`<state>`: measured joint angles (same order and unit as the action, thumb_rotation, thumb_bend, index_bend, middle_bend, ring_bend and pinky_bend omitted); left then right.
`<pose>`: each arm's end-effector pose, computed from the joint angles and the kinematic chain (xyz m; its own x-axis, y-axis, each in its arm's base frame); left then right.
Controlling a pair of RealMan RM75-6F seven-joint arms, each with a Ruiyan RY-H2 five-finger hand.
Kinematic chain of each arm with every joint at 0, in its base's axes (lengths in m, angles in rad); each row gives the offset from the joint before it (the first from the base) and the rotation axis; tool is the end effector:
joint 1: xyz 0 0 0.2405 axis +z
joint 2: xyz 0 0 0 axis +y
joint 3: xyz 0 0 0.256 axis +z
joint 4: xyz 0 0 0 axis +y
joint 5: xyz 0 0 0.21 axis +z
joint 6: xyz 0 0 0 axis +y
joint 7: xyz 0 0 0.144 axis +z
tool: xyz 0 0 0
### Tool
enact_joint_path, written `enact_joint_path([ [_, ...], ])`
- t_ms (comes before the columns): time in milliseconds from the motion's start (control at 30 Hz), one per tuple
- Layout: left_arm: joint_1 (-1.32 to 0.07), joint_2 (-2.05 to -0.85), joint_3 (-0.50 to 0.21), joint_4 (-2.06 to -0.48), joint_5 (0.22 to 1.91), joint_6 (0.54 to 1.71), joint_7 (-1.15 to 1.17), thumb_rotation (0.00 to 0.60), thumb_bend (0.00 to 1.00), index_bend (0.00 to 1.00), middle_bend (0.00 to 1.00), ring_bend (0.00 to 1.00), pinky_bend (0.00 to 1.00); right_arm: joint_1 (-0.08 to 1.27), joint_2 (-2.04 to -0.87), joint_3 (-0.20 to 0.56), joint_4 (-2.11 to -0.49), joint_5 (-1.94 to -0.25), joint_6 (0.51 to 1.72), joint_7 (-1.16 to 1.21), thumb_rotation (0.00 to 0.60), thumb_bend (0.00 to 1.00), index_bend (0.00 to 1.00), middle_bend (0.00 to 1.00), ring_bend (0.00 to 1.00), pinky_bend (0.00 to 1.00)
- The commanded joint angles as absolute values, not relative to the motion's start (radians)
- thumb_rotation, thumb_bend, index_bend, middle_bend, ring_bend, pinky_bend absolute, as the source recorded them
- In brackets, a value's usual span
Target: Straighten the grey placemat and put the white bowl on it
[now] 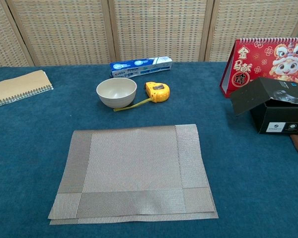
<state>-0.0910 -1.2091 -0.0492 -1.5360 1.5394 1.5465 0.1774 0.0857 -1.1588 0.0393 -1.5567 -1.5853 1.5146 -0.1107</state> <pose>-0.3081 0.1830 0.1428 0.5382 -0.0678 0.8401 0.8399 -0.0396 -0.5413 -0.3063 -0.1791 0.1489 0.5114 0.0286 0.8588 -0.8545 -0.0892 0.5118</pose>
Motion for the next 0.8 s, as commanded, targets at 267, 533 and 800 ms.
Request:
enact_joint_path([
  [267, -0.102, -1.145, -0.016, -1.615, 1.515, 1.464, 0.180, 0.600, 0.14, 0.00, 0.00, 0.00, 0.00, 0.084, -1.156, 0.033, -1.558, -1.592, 1.513, -0.104, 0.600, 0.09, 0.12, 0.00, 0.00, 0.00],
  [533, -0.104, -1.176, -0.031, -1.586, 1.530, 1.495, 0.177, 0.600, 0.14, 0.00, 0.00, 0.00, 0.00, 0.087, -1.147, 0.036, -1.566, -1.564, 1.488, -0.094, 0.600, 0.09, 0.13, 0.00, 0.00, 0.00],
  [800, -0.109, -1.192, -0.032, -1.568, 1.532, 1.490, 0.187, 0.600, 0.15, 0.00, 0.00, 0.00, 0.00, 0.087, -1.140, 0.034, -1.575, -1.555, 1.478, -0.091, 0.600, 0.09, 0.13, 0.00, 0.00, 0.00],
])
